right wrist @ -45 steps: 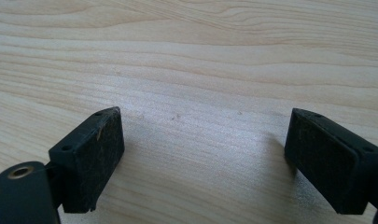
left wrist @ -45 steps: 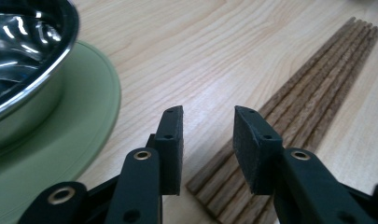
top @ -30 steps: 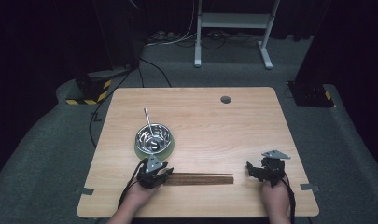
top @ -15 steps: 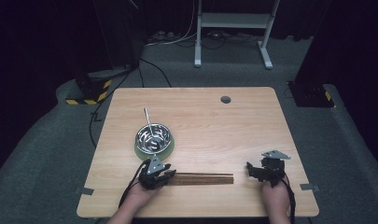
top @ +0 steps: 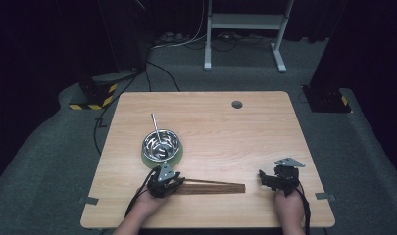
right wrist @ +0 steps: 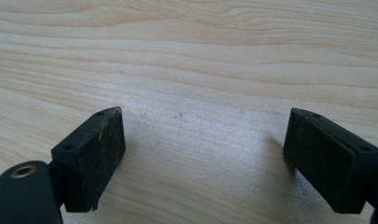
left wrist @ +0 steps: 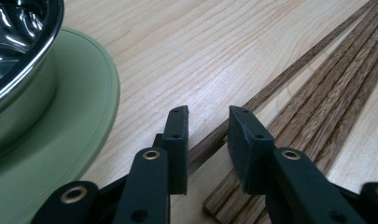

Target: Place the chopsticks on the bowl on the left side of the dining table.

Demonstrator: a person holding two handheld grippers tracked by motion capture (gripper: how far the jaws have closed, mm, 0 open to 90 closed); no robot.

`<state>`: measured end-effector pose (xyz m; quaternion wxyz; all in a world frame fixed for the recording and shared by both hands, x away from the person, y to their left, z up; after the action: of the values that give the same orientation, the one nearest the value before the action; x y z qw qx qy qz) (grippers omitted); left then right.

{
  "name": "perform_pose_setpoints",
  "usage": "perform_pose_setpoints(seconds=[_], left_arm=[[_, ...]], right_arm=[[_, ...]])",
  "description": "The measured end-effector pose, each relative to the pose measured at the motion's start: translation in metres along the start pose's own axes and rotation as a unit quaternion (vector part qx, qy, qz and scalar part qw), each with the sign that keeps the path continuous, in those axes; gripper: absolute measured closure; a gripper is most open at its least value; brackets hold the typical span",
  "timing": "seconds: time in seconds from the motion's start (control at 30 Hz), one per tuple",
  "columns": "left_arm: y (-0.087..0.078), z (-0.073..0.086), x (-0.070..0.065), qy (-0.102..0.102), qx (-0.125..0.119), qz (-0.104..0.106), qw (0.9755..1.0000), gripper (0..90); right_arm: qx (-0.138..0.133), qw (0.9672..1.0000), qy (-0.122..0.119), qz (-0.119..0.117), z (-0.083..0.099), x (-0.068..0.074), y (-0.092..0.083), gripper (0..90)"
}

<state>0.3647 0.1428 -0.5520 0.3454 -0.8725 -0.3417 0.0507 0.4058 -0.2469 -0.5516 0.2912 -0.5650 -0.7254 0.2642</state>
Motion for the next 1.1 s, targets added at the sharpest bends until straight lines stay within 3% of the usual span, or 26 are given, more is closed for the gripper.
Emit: perform_pose_setpoints(seconds=[0.17,0.77,1.1], left_arm=[[-0.001,0.000,0.002,-0.004,-0.004,0.017,0.9998,72.2],[-0.014,0.013,0.014,0.017,0.008,0.019,0.9996,81.8],[-0.024,0.022,0.024,-0.004,0.003,0.008,1.0000,79.0]], right_arm=[[0.000,1.0000,0.000,0.000,0.000,0.000,0.000,12.6],[-0.007,1.0000,-0.005,0.004,0.000,0.000,0.000,12.9],[-0.011,0.9999,-0.006,0.003,0.000,-0.001,0.001,12.9]])
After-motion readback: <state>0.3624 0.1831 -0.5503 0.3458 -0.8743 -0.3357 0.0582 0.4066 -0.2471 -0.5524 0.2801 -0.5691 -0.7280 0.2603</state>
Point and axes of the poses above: each handheld gripper's, and its own axes: y roughly forward along the jaws, z roughly out of its underside, x roughly to its left, the point moved 4 cm from there along y, roughly forward along the jaws, and after that the axes turned 11 degrees about y, right-handed, at the moved point
